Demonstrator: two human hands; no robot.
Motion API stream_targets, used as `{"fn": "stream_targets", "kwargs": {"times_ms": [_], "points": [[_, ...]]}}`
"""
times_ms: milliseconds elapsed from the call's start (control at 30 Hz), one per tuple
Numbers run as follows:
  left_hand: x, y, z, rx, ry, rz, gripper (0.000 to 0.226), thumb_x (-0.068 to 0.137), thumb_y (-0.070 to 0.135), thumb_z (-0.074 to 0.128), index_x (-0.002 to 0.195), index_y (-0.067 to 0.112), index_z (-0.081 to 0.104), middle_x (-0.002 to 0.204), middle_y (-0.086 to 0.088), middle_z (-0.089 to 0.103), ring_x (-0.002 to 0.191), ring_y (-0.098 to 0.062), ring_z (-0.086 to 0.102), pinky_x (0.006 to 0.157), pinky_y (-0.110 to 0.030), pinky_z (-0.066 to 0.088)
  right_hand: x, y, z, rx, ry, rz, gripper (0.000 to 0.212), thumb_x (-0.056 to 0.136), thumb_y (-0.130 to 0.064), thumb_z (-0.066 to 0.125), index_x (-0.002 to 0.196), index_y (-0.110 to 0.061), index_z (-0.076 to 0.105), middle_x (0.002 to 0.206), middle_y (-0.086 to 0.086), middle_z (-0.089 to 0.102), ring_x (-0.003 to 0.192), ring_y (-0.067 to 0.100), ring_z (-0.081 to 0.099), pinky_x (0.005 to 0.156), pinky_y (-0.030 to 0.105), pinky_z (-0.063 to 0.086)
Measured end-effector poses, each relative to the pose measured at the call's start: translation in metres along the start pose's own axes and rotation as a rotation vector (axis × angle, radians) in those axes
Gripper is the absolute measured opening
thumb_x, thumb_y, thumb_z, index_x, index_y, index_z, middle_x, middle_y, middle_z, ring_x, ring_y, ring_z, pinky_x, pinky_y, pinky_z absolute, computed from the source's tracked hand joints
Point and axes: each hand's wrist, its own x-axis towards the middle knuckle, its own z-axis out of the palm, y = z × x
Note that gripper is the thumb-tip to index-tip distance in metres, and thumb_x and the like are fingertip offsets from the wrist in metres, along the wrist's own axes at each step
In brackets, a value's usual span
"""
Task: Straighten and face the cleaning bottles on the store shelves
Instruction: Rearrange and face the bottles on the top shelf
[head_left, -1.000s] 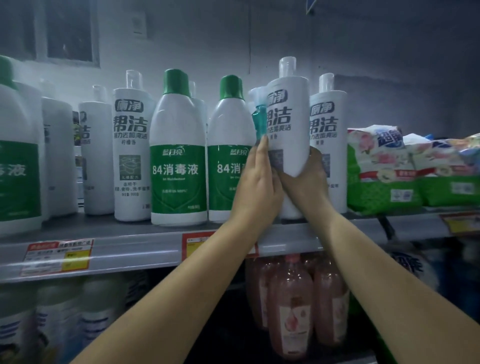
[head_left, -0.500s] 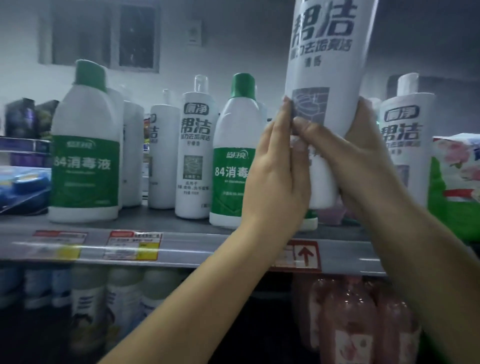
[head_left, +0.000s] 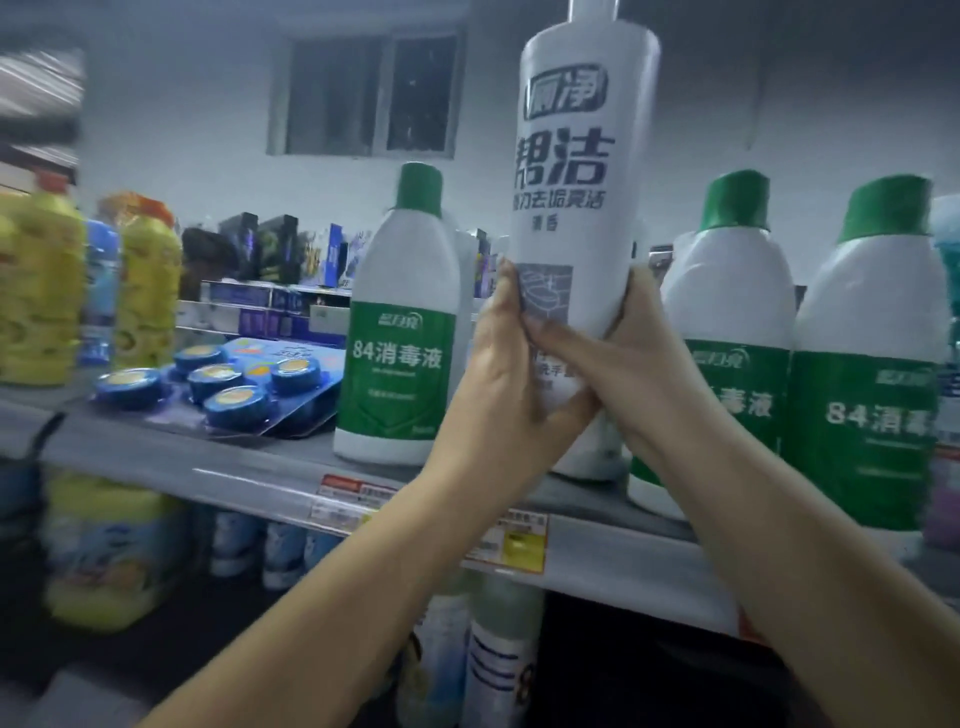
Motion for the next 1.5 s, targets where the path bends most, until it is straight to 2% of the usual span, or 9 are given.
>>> {"fn": "stream_targets", "kwargs": {"times_ms": [100, 200, 600, 833, 967, 1067, 1200, 1300, 1500], "points": [[0.006, -0.014, -0.004, -0.058, 0.013, -0.036, 0.101, 0.076, 0.012, 0.073, 0.147, 0.019, 0.002, 0.137, 0.024, 0.027, 0.118, 0.026, 0.022, 0.097, 0.002, 0.029, 0.008, 0.016, 0.014, -0.058, -0.045, 0.046, 0.09, 0.049, -0.047, 0.083, 0.125, -0.018, 0.046, 0.113, -0.001, 0.067, 0.103, 0.015, 0.065, 0.088, 0.04, 0.054], [0.011, -0.029, -0.004, -0.057, 0.011, -0.074, 0.105, 0.073, 0.014, 0.075, 0.147, 0.024, 0.002, 0.147, 0.007, 0.025, 0.131, 0.0, 0.029, 0.107, -0.029, 0.038, 0.009, 0.026, 0.024, -0.129, -0.035, 0.108, 0.095, 0.041, -0.055, 0.077, 0.124, -0.021, 0.044, 0.113, -0.002, 0.064, 0.103, 0.018, 0.063, 0.089, 0.042, 0.053], [0.012, -0.058, 0.006, 0.102, -0.104, -0.121, 0.111, 0.079, 0.016, 0.068, 0.143, 0.021, -0.023, 0.151, 0.006, 0.009, 0.134, -0.015, 0.027, 0.101, -0.02, 0.029, 0.006, 0.053, 0.032, -0.156, -0.093, 0.207, 0.092, 0.049, -0.046, 0.079, 0.132, -0.024, 0.044, 0.118, -0.003, 0.064, 0.107, 0.012, 0.062, 0.095, 0.036, 0.049], [0.01, -0.058, 0.006, 0.145, -0.108, -0.115, 0.113, 0.076, 0.012, 0.069, 0.143, 0.021, -0.022, 0.15, 0.003, 0.01, 0.134, -0.018, 0.027, 0.102, -0.024, 0.032, 0.002, 0.046, 0.036, -0.349, -0.022, 0.111, 0.065, 0.069, -0.031, 0.078, 0.125, -0.023, 0.046, 0.11, -0.009, 0.061, 0.095, 0.002, 0.058, 0.072, 0.006, 0.044], [0.01, -0.056, 0.008, 0.139, -0.113, -0.13, 0.112, 0.077, 0.007, 0.066, 0.142, 0.021, -0.024, 0.152, 0.004, 0.002, 0.132, -0.017, 0.031, 0.092, -0.014, 0.027, 0.0, 0.045, 0.037, -0.378, 0.024, 0.1, 0.065, 0.068, -0.029, 0.079, 0.122, -0.021, 0.044, 0.111, -0.006, 0.059, 0.099, 0.007, 0.057, 0.07, 0.006, 0.038], [0.009, -0.057, 0.008, 0.167, -0.11, -0.107, 0.112, 0.077, 0.014, 0.068, 0.143, 0.02, -0.023, 0.152, -0.005, 0.009, 0.129, -0.022, 0.037, 0.102, -0.025, 0.037, 0.0, 0.044, 0.038, -0.332, 0.032, 0.11, 0.065, 0.067, -0.028, 0.08, 0.122, -0.021, 0.046, 0.112, -0.004, 0.061, 0.101, 0.01, 0.059, 0.08, 0.018, 0.049], [0.01, -0.057, 0.009, 0.184, -0.145, -0.091, 0.107, 0.079, 0.025, 0.068, 0.144, 0.015, -0.017, 0.15, -0.004, 0.006, 0.132, -0.026, 0.031, 0.106, -0.03, 0.031, 0.001, 0.038, 0.035, -0.272, 0.019, 0.172, 0.055, 0.071, -0.02, 0.076, 0.118, -0.021, 0.048, 0.11, -0.004, 0.062, 0.098, 0.012, 0.061, 0.069, 0.018, 0.054], [0.012, -0.055, 0.011, 0.225, -0.101, -0.13, 0.116, 0.078, 0.029, 0.07, 0.141, 0.021, -0.028, 0.145, 0.0, 0.013, 0.12, -0.021, 0.043, 0.098, -0.03, 0.042, 0.001, 0.037, 0.029, -0.28, 0.053, 0.179, 0.054, 0.072, -0.027, 0.072, 0.122, -0.022, 0.05, 0.121, 0.0, 0.058, 0.111, 0.016, 0.057, 0.092, 0.036, 0.051], [0.015, -0.052, 0.021, 0.424, -0.101, -0.165, 0.11, 0.085, 0.029, 0.061, 0.136, 0.008, -0.034, 0.15, -0.013, 0.002, 0.121, -0.028, 0.04, 0.1, -0.033, 0.041, -0.014, 0.019, 0.015, -0.383, -0.092, 0.174, 0.058, 0.088, -0.016, 0.059, 0.14, -0.024, 0.032, 0.141, 0.001, 0.04, 0.129, 0.015, 0.04, 0.108, 0.034, 0.036]]}}
